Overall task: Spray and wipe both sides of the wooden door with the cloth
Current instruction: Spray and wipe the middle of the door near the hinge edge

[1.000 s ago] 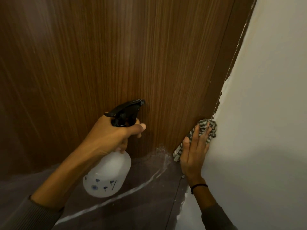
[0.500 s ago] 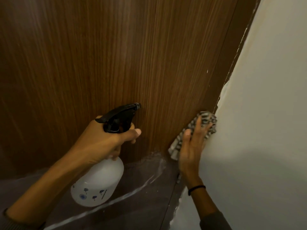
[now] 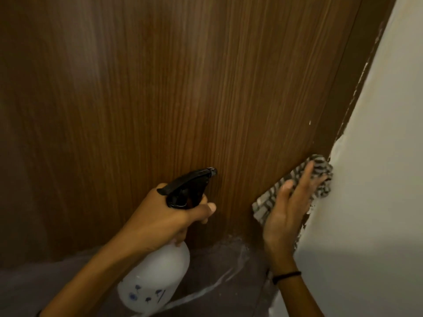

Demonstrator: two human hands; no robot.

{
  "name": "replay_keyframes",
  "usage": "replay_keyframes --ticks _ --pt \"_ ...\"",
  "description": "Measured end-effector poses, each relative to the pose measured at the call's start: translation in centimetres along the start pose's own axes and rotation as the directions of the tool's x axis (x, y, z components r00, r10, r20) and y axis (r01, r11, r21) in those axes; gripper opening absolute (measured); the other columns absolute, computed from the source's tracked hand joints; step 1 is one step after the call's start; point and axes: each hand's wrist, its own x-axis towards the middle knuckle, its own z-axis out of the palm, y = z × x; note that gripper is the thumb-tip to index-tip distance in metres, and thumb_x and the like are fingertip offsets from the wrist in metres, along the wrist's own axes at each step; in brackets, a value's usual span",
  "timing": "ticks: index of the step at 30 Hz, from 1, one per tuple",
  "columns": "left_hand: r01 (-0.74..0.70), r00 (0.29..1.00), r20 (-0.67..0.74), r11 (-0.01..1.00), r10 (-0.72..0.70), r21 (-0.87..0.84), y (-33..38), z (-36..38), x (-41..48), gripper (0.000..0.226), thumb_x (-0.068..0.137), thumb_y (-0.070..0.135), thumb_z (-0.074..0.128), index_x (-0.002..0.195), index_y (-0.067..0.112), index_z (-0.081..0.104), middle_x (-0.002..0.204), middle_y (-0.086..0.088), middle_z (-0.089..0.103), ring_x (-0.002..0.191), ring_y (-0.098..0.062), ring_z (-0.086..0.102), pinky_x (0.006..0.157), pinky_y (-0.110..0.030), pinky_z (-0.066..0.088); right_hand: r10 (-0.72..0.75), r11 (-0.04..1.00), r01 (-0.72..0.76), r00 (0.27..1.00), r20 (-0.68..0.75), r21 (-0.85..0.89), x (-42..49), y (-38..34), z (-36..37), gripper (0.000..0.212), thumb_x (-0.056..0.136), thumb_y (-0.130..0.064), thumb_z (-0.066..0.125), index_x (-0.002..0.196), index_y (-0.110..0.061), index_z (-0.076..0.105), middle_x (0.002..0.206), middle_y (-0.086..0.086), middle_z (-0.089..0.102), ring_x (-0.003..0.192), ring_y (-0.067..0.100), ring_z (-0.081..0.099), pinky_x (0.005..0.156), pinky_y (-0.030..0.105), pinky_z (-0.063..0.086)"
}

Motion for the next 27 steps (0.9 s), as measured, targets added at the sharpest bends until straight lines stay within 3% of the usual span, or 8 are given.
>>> replay_keyframes --ticks 2,4,8,13,17,22,24,27 --pt "-0.009 1.000 0.002 1.000 0.009 -0.010 0.1 0.1 0.0 0.023 0.087 0.021 0.075 0.087 -0.001 0.068 0.072 -0.023 0.066 0.039 -0.017 0.044 0.041 -0.023 0.039 -0.044 0.999 0.043 0.999 -0.028 -0.024 0.3 -1.6 1.0 0.053 0.109 -0.037 0.024 0.159 -0.040 0.008 0.168 -0.013 -0.009 0.156 0.011 -0.010 0.125 0.053 -0.005" --pt "-0.002 1.000 0.008 1.000 0.002 -0.022 0.2 0.2 -0.1 0.021 0.088 0.019 0.074 0.086 -0.001 0.067 0.063 -0.011 0.066 0.038 -0.015 0.042 0.040 -0.025 0.038 -0.208 0.973 0.216 0.974 0.086 -0.085 -0.8 -2.7 1.8 0.054 0.108 -0.037 0.024 0.159 -0.042 0.006 0.166 -0.020 -0.014 0.156 0.014 -0.011 0.122 0.055 -0.006" --pt "0.018 1.000 0.011 1.000 -0.018 0.000 0.3 0.1 -0.4 0.020 0.090 0.018 0.073 0.087 -0.001 0.066 0.055 -0.002 0.062 0.036 -0.011 0.040 0.040 -0.023 0.037 -0.458 0.831 0.524 0.835 0.306 -0.186 -2.1 -0.2 1.2 0.053 0.108 -0.050 0.018 0.158 -0.048 0.003 0.167 -0.020 -0.012 0.156 0.013 -0.009 0.115 0.061 0.002" --pt "0.041 0.999 0.018 0.999 -0.041 0.000 0.5 -0.2 -0.4 0.023 0.089 0.021 0.075 0.096 0.000 0.068 0.078 -0.012 0.073 0.039 -0.015 0.044 0.042 -0.026 0.040 -0.165 0.981 0.167 0.986 0.027 -0.097 2.8 -0.2 -0.4 0.052 0.105 -0.052 0.020 0.154 -0.055 0.001 0.164 -0.021 -0.011 0.155 0.007 -0.008 0.122 0.064 0.004" --pt "0.036 0.999 0.016 0.999 -0.036 -0.018 0.7 0.1 -0.4 0.023 0.090 0.021 0.074 0.096 -0.001 0.067 0.080 -0.013 0.072 0.039 -0.014 0.043 0.042 -0.026 0.041 -0.259 0.960 0.258 0.966 0.001 -0.112 5.8 -4.4 0.7 0.054 0.108 -0.043 0.022 0.159 -0.039 0.009 0.166 -0.014 -0.007 0.156 0.014 -0.006 0.122 0.062 0.001" --pt "0.054 0.999 0.004 0.998 -0.054 -0.022 0.6 0.1 -0.4 0.022 0.089 0.020 0.075 0.096 0.000 0.068 0.081 -0.018 0.071 0.039 -0.013 0.042 0.042 -0.026 0.039 -0.529 0.794 0.580 0.807 0.264 -0.183 3.1 -3.1 0.5 0.057 0.107 -0.036 0.029 0.159 -0.043 0.007 0.168 -0.016 -0.006 0.157 0.019 -0.005 0.120 0.061 0.001" --pt "0.061 0.998 0.013 0.998 -0.061 -0.010 0.6 0.1 -0.5 0.024 0.090 0.020 0.075 0.095 -0.003 0.067 0.071 -0.013 0.069 0.038 -0.012 0.042 0.042 -0.026 0.039 -0.480 0.830 0.525 0.844 0.238 -0.190 3.0 -1.5 -0.3 0.057 0.106 -0.040 0.027 0.157 -0.049 0.004 0.168 -0.019 -0.007 0.157 0.017 -0.005 0.120 0.065 0.005" --pt "0.057 0.998 0.013 0.998 -0.057 -0.001 0.6 0.1 -0.5 0.026 0.091 0.020 0.074 0.095 -0.005 0.067 0.065 -0.005 0.066 0.039 -0.011 0.043 0.043 -0.024 0.039 -0.293 0.946 0.295 0.956 0.034 -0.138 5.2 -3.0 0.2 0.054 0.108 -0.042 0.023 0.159 -0.043 0.007 0.165 -0.020 -0.010 0.156 0.014 -0.006 0.120 0.067 0.006"
